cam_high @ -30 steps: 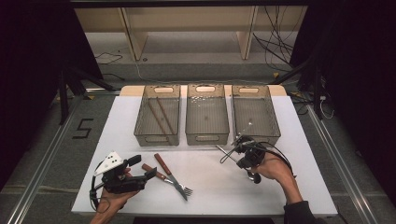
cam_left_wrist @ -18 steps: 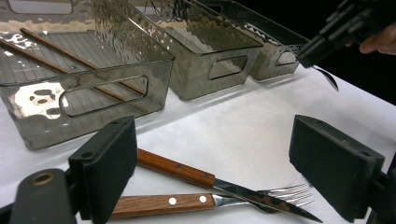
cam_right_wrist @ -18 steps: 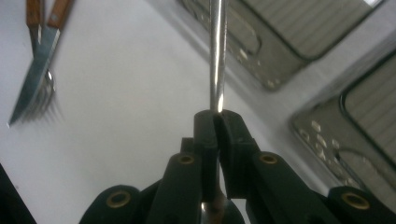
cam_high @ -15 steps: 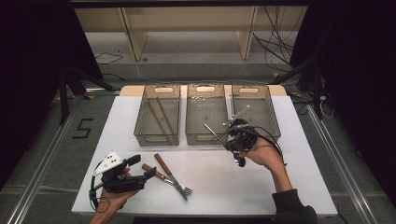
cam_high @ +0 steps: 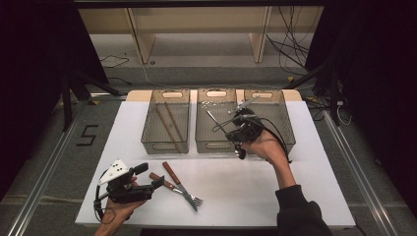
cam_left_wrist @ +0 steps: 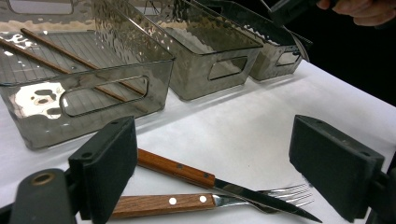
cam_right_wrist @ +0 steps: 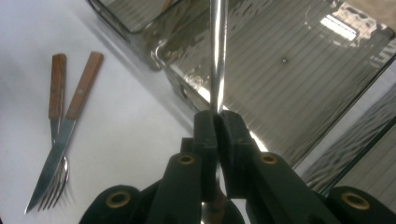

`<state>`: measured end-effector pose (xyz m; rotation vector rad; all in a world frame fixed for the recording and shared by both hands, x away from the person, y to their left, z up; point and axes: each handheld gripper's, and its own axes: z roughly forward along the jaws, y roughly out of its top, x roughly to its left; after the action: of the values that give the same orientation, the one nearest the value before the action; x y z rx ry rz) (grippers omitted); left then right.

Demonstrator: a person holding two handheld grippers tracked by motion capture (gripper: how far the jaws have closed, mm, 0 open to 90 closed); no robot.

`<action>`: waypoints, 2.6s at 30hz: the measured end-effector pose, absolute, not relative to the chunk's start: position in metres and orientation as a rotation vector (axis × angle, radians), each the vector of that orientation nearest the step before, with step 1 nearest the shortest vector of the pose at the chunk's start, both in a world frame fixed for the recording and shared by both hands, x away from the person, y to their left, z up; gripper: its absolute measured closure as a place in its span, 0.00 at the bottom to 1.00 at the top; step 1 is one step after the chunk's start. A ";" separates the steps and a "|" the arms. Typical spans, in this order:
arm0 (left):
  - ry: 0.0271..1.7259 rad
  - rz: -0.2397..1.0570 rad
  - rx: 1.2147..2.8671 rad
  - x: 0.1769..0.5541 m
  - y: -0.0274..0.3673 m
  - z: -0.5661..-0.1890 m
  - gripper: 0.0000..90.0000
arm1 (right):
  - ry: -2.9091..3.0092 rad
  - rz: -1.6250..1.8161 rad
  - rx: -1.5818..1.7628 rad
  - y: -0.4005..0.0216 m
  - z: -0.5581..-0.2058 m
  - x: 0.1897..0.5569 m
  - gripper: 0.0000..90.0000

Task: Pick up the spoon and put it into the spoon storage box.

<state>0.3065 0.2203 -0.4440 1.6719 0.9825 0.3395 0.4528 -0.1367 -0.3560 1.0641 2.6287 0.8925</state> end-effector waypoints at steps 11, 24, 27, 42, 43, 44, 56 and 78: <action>0.980 0.341 1.674 0.307 0.221 -0.444 0.17 | 2.562 0.975 1.115 -0.131 -0.346 0.474 0.96; 0.979 0.339 1.671 0.306 0.220 -0.444 0.17 | 2.476 1.027 1.185 -0.124 -0.341 0.498 0.96; 0.981 0.338 1.668 0.306 0.220 -0.444 0.17 | 2.464 1.037 1.208 -0.122 -0.343 0.504 0.96; 0.981 0.337 1.671 0.306 0.221 -0.444 0.17 | 2.409 1.044 1.319 -0.120 -0.362 0.525 0.96; 0.981 0.337 1.671 0.306 0.221 -0.444 0.17 | 2.407 1.038 1.326 -0.120 -0.363 0.525 0.96; 0.981 0.337 1.670 0.306 0.221 -0.443 0.17 | 2.407 1.038 1.330 -0.120 -0.365 0.526 0.96; 0.980 0.336 1.670 0.306 0.221 -0.443 0.17 | 2.406 0.997 1.395 -0.118 -0.384 0.534 0.96; 0.980 0.336 1.670 0.306 0.221 -0.443 0.17 | 2.425 0.946 1.494 -0.116 -0.404 0.536 0.81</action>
<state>0.3062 0.2212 -0.4434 1.6703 0.9798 0.3357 0.5364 -0.1164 -0.4037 1.4938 2.4247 0.9464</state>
